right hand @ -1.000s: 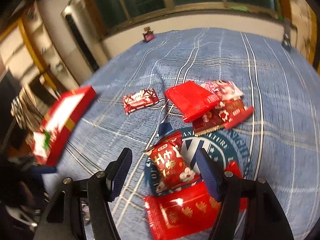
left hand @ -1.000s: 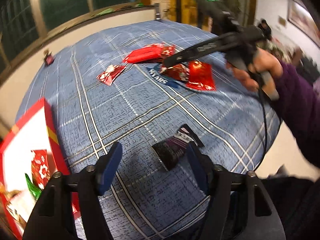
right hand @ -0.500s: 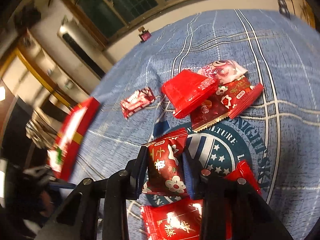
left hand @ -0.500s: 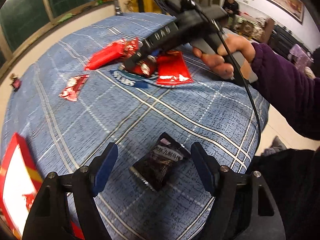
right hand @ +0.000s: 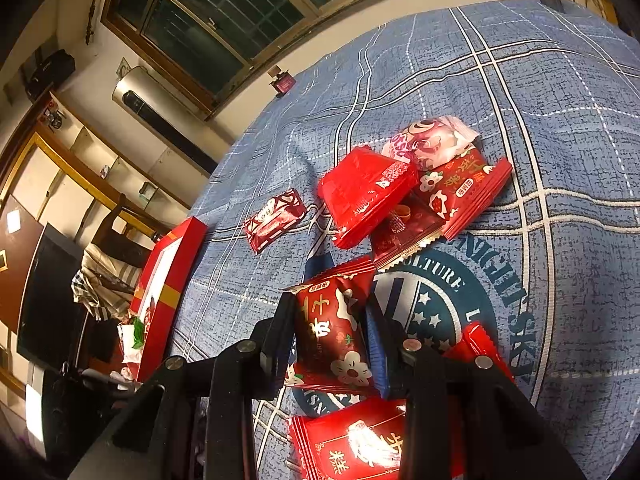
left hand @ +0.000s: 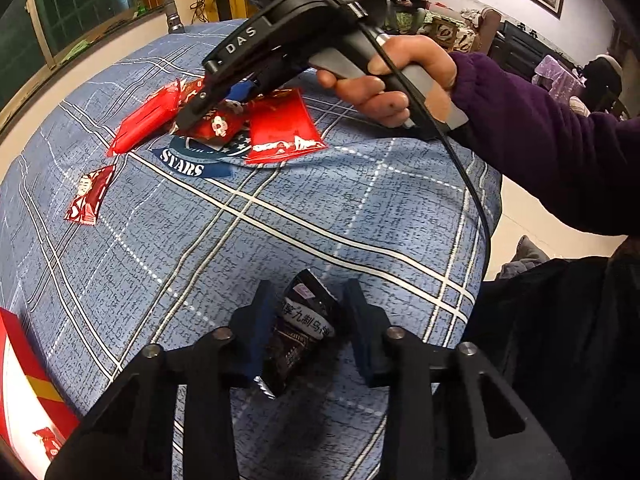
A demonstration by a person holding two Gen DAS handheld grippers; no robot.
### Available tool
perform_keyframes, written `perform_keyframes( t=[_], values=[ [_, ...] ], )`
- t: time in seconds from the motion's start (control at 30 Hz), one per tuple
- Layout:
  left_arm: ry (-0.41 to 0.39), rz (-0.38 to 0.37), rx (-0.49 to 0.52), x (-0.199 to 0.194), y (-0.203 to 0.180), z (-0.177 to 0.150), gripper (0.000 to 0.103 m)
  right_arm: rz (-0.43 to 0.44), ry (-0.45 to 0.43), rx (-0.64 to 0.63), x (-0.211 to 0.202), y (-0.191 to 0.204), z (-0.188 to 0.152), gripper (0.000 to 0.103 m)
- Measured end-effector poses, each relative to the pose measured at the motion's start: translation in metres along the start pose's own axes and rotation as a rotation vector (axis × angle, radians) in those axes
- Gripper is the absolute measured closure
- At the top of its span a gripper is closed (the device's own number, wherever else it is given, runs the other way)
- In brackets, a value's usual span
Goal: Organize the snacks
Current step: 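Close the left tool on the dark purple packet, then lift the dark packet with the left tool while the right tool grasps the red flower-print packet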
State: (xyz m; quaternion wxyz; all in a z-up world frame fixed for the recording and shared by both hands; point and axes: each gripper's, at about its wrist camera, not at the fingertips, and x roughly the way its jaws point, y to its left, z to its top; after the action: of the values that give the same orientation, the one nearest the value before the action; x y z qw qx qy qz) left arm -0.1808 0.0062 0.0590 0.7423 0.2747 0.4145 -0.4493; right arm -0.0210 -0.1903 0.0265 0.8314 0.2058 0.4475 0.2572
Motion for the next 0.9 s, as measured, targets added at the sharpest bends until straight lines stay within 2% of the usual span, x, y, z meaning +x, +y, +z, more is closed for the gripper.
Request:
perform_keyframes(
  t=[0.03, 0.2, 0.4, 0.53, 0.63, 0.7, 0.73, 0.77, 0.83, 0.9],
  values=[
    [0.0, 0.001, -0.002, -0.001, -0.001, -0.001, 0.074, 0.0, 0.0, 0.0, 0.0, 0.0, 0.0, 0.069],
    [-0.005, 0.045, -0.06, -0.008, 0.003, -0.009, 0.075, -0.003, 0.003, -0.009, 0.001, 0.002, -0.001, 0.069],
    [-0.036, 0.099, -0.208, -0.009, 0.027, -0.02, 0.081, -0.003, 0.003, -0.024, 0.003, 0.007, -0.003, 0.069],
    [-0.063, 0.114, -0.287, -0.011, 0.037, -0.024, 0.093, 0.007, 0.001, -0.032, 0.002, 0.009, -0.003, 0.069],
    [-0.059, 0.11, -0.287, -0.011, 0.04, -0.025, 0.092, 0.003, 0.005, -0.034, 0.004, 0.009, -0.003, 0.069],
    [-0.024, 0.103, -0.27, -0.01, 0.04, -0.026, 0.087, -0.007, 0.007, -0.031, 0.005, 0.008, -0.002, 0.069],
    [-0.013, 0.116, -0.259, -0.01, 0.04, -0.026, 0.076, -0.009, 0.008, -0.03, 0.006, 0.007, -0.002, 0.069],
    [-0.01, 0.132, -0.243, -0.012, 0.039, -0.027, 0.056, -0.009, 0.007, -0.029, 0.006, 0.007, -0.002, 0.069],
    [-0.016, 0.179, -0.198, -0.018, 0.034, -0.028, 0.031, -0.009, 0.006, -0.031, 0.006, 0.008, -0.002, 0.069],
    [-0.012, 0.193, -0.13, -0.022, 0.026, -0.028, 0.029, -0.012, 0.007, -0.029, 0.006, 0.007, -0.002, 0.069]
  ],
)
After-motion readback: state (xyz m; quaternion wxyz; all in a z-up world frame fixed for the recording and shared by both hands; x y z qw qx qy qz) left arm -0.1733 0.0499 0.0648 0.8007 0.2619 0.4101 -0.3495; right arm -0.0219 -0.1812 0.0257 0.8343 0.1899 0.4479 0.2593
